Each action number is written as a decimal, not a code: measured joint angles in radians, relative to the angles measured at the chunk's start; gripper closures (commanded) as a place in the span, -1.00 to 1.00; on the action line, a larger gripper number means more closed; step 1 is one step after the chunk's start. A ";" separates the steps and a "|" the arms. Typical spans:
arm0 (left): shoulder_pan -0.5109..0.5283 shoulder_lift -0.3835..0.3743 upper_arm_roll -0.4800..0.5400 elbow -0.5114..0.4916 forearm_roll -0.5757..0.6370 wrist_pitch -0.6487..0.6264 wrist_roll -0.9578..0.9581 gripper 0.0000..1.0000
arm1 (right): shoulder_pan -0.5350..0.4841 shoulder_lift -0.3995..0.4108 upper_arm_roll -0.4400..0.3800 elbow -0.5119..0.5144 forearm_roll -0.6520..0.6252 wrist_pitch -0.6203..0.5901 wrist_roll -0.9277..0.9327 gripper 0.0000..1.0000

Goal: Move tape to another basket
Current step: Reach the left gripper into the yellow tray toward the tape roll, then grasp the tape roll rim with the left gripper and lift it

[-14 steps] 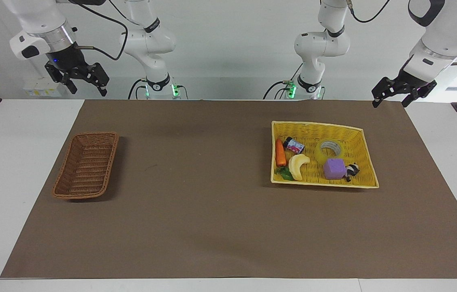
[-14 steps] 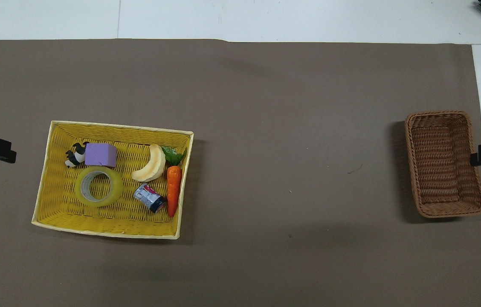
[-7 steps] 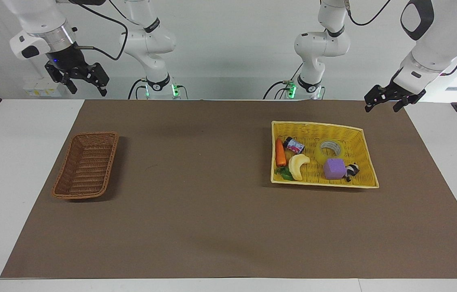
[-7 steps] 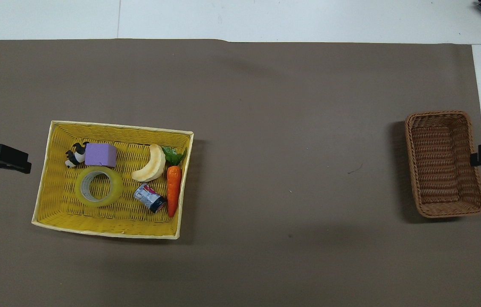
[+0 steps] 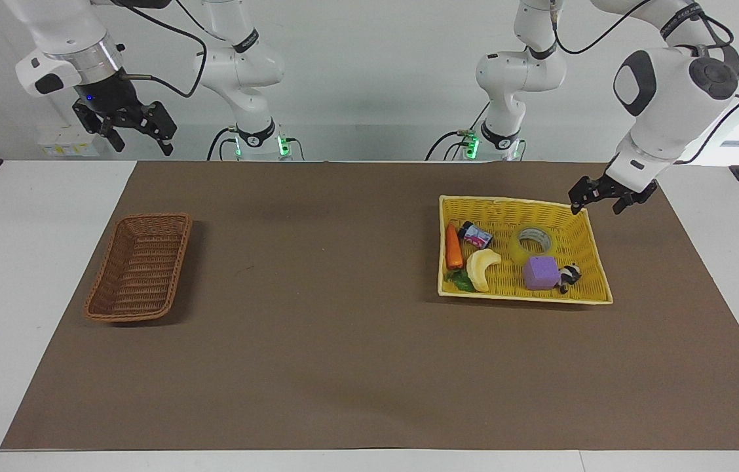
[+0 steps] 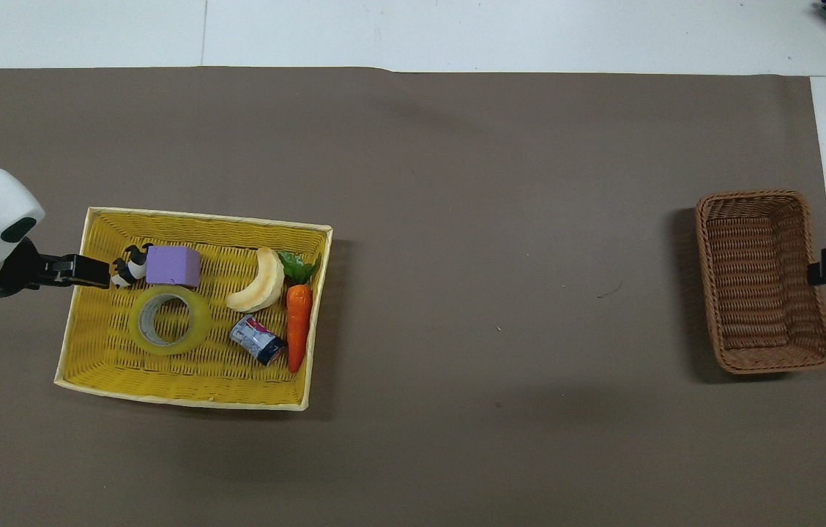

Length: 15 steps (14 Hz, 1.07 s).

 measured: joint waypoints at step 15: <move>-0.048 0.066 -0.003 -0.345 0.000 0.350 -0.175 1.00 | 0.000 0.000 0.000 0.000 0.000 0.000 0.000 -1.00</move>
